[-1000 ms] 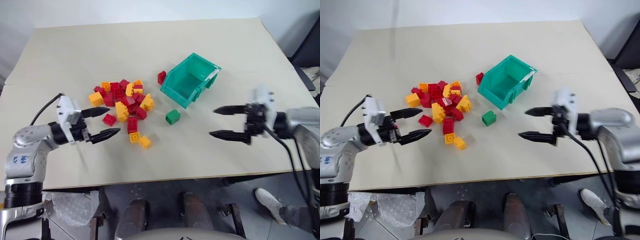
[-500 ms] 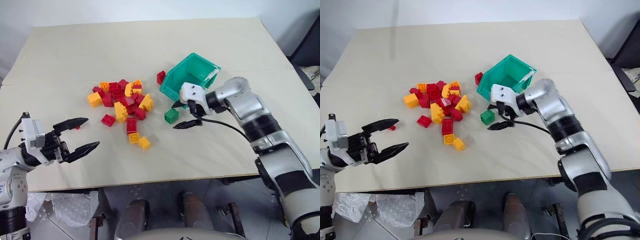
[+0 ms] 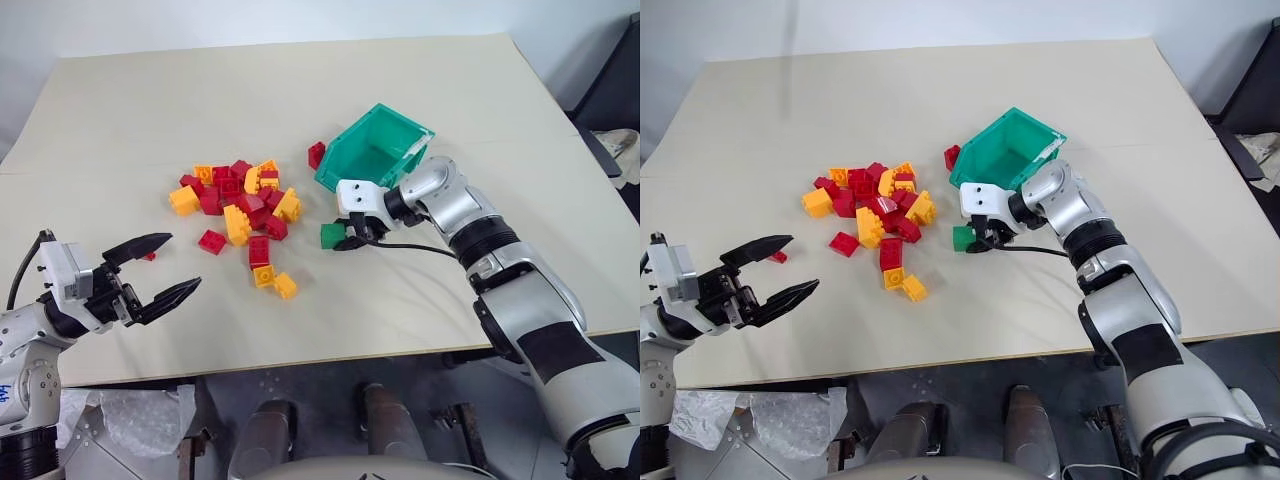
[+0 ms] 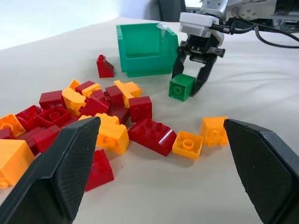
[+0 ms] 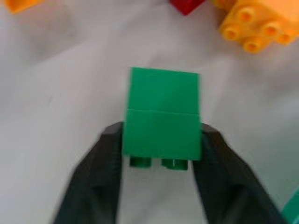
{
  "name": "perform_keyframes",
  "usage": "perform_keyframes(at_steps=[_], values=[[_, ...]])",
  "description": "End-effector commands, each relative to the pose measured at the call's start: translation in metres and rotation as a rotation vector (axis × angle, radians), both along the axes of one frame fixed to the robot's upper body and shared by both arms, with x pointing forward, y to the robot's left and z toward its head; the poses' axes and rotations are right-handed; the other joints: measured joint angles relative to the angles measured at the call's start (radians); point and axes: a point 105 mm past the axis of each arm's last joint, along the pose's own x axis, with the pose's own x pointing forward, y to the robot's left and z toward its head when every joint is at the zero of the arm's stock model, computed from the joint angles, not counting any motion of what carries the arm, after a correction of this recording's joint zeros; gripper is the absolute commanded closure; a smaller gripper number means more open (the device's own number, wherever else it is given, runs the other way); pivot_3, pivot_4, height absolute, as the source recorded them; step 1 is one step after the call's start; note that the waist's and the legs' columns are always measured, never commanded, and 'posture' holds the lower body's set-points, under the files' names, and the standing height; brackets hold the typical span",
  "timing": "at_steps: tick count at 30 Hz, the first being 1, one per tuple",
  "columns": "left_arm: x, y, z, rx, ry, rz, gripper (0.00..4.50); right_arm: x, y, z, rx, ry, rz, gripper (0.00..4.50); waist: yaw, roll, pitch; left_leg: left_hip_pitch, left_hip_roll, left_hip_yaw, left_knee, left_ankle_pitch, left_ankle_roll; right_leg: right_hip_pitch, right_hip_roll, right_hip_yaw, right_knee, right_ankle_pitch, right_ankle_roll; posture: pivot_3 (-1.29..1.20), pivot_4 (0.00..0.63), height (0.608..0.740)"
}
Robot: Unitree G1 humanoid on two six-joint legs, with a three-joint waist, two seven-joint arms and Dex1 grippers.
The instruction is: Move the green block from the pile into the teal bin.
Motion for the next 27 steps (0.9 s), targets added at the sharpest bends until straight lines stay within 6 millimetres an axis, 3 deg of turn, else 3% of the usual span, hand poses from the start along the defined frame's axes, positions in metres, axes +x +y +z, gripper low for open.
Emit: perform_keyframes(at_steps=[1, 5, 9, 13, 19, 23, 27], values=[[0.0, -0.005, 0.009, -0.002, -0.047, -0.015, 0.0, 0.0, 0.001, 0.02, 0.085, -0.026, -0.006, 3.0, 0.0, 0.0, 0.0, 0.0, 0.0, 0.0, 0.0, 0.0, 0.0, 0.0, 0.0, 0.0, 0.0, 0.0, 0.0, 0.0, 0.15, 0.74], [0.003, -0.007, 0.011, -0.006, -0.059, -0.017, 0.0, 0.002, -0.006, 0.037, 0.161, -0.053, -0.057, 3.0, 0.0, 0.0, 0.0, 0.0, 0.0, 0.0, -0.002, 0.0, 0.0, 0.0, 0.0, 0.0, -0.001, 0.0, 0.0, 0.0, 0.15, 0.74], [0.014, -0.017, 0.016, -0.024, -0.093, -0.002, 0.0, 0.017, -0.037, 0.075, 0.206, -0.24, -0.265, 3.0, 0.007, 0.001, 0.001, -0.002, -0.001, 0.0, -0.001, -0.001, 0.0, -0.001, -0.001, -0.001, -0.002, 0.0, 0.0, 0.0, 0.15, 0.74], [0.023, -0.03, 0.018, -0.049, -0.099, -0.022, 0.0, 0.027, -0.055, 0.095, 0.148, -0.358, -0.383, 3.0, 0.004, 0.001, 0.001, -0.002, 0.0, 0.0, -0.001, -0.001, 0.0, -0.001, 0.0, -0.001, -0.002, 0.0, 0.0, 0.0, 0.15, 0.74], [0.041, -0.037, 0.017, -0.059, -0.095, -0.033, 0.0, 0.044, -0.05, 0.116, 0.129, -0.504, -0.415, 3.0, -0.005, 0.002, 0.001, -0.002, 0.0, 0.004, -0.002, -0.001, 0.0, -0.003, 0.002, 0.001, 0.0, 0.0, 0.0, 0.0, 0.15, 0.74], [0.049, -0.038, 0.017, -0.05, -0.097, -0.031, 0.0, 0.054, -0.041, 0.122, 0.142, -0.552, -0.43, 1.74, -0.008, 0.002, 0.001, -0.002, 0.0, 0.004, -0.002, -0.001, 0.0, -0.003, 0.002, 0.001, -0.001, 0.0, 0.0, 0.0, 0.15, 0.74], [0.051, -0.033, 0.022, -0.066, -0.099, -0.017, 0.0, 0.052, -0.037, 0.126, 0.141, -0.542, -0.398, 0.5, -0.006, 0.002, 0.001, -0.002, 0.0, 0.003, -0.003, -0.001, 0.0, -0.003, 0.001, 0.001, -0.001, 0.0, 0.0, 0.0, 0.15, 0.74]])
